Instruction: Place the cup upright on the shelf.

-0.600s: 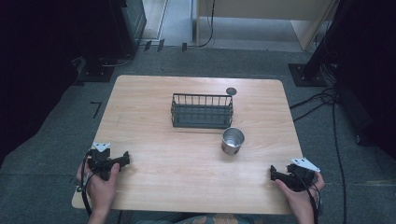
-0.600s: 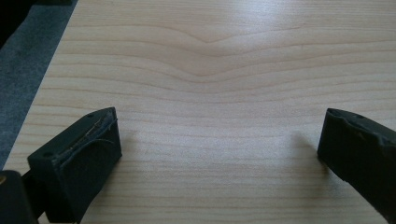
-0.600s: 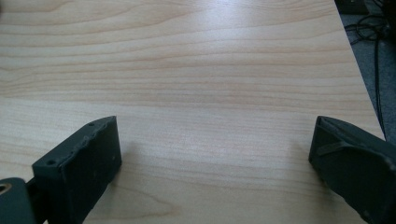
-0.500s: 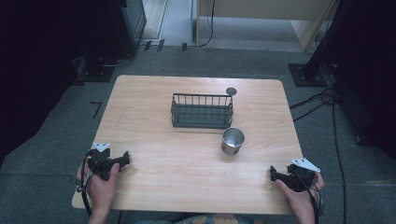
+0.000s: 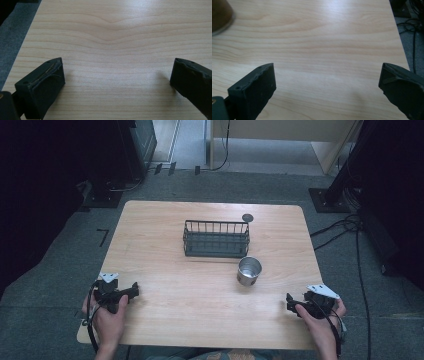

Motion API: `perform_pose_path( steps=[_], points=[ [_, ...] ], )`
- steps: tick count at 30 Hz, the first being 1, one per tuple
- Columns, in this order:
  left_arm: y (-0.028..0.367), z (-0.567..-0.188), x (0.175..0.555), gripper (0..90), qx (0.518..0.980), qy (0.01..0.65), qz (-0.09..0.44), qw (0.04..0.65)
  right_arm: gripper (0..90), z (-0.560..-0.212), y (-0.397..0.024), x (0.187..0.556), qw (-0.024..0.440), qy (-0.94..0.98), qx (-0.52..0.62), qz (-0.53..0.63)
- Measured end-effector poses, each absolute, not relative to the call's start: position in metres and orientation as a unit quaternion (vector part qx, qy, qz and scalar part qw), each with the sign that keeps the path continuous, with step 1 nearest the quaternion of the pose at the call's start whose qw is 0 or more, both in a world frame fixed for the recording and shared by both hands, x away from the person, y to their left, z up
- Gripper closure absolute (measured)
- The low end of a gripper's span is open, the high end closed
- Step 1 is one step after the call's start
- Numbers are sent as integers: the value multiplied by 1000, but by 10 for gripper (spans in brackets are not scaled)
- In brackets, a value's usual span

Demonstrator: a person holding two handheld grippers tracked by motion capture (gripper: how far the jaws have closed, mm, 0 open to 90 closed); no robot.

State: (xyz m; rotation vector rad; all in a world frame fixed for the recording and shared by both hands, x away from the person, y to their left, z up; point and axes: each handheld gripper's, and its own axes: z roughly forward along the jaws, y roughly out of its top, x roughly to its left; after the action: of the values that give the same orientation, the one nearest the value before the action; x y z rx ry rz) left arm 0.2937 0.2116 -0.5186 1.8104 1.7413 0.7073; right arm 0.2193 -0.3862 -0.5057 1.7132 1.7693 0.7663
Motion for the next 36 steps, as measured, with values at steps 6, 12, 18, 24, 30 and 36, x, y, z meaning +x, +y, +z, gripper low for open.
perform_pose_path(
  steps=[6, 12, 18, 24, 30, 36],
  points=[
    [211, -519, 294, 0, 669, 645, 262, 263, 8, -494, -371, 229, 280, 672, 622, 288],
    [211, -519, 294, 0, 668, 645, 262, 262, 8, -484, -354, 239, 273, 685, 607, 296],
    [211, -519, 294, 0, 669, 645, 262, 262, 8, -477, -337, 247, 262, 697, 593, 307],
    [211, -519, 294, 0, 669, 645, 262, 262, 8, -472, -319, 253, 251, 710, 572, 324],
    [211, -519, 294, 0, 669, 645, 262, 262, 8, -472, -309, 258, 233, 718, 561, 340],
    [211, -519, 294, 0, 669, 645, 262, 262, 8, -471, -300, 263, 220, 723, 552, 353]
  ],
)
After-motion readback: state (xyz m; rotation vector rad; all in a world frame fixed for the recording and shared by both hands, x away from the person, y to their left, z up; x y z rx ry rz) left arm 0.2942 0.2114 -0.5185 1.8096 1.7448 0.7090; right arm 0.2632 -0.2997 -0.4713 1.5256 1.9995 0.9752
